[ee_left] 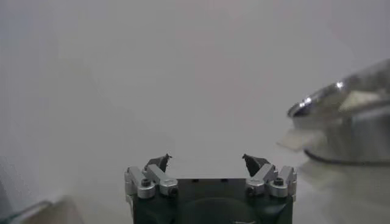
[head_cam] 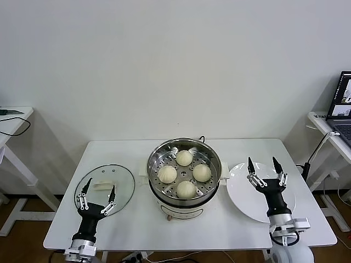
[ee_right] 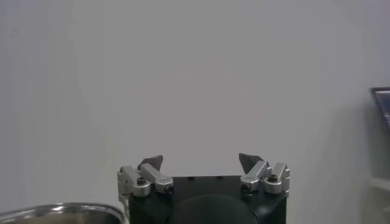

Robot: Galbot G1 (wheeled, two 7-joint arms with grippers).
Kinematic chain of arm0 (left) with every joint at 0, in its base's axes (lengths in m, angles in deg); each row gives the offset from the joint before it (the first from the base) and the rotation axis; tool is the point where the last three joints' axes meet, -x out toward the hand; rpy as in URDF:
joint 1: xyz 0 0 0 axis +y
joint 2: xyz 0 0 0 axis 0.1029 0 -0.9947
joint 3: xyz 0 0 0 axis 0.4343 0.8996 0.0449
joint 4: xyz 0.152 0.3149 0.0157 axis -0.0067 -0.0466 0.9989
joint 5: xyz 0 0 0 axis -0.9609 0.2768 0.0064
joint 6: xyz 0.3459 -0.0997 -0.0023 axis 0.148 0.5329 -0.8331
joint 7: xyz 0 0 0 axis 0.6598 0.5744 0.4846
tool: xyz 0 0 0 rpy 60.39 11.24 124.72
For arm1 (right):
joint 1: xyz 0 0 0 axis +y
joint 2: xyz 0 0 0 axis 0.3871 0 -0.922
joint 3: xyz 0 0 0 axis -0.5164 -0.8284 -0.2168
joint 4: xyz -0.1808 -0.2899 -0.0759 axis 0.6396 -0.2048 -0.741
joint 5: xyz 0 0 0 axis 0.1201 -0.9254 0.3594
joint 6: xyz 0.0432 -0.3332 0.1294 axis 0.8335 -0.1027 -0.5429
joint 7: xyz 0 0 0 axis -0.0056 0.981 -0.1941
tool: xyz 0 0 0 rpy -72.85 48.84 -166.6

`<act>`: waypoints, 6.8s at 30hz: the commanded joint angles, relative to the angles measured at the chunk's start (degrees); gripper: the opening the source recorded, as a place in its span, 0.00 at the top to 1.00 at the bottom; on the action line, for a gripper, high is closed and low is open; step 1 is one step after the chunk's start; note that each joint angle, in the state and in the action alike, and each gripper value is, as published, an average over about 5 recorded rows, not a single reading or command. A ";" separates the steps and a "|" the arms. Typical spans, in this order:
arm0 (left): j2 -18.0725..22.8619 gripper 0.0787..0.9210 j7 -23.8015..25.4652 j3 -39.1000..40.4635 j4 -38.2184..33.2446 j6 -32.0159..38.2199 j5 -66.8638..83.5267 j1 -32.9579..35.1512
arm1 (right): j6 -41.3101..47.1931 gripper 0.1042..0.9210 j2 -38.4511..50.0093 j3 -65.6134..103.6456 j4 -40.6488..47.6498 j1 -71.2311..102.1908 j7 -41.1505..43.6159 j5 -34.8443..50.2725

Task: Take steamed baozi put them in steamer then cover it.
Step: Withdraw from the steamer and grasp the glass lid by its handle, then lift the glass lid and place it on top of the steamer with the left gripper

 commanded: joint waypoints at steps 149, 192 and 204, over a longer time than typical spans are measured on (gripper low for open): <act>-9.70 0.87 20.46 53.18 -5.75 -57.36 -51.67 -35.96 | -4.27 0.12 -6.56 1.83 7.83 0.63 -1.29 -6.42; 1.43 0.87 20.62 54.01 4.28 -57.09 -56.43 -36.74 | -5.38 0.12 -8.20 1.03 11.12 -0.32 -1.37 -9.54; 2.54 0.87 19.55 52.52 5.70 -56.24 -57.76 -35.62 | -5.36 0.12 -8.20 0.75 10.89 -0.30 -1.34 -9.69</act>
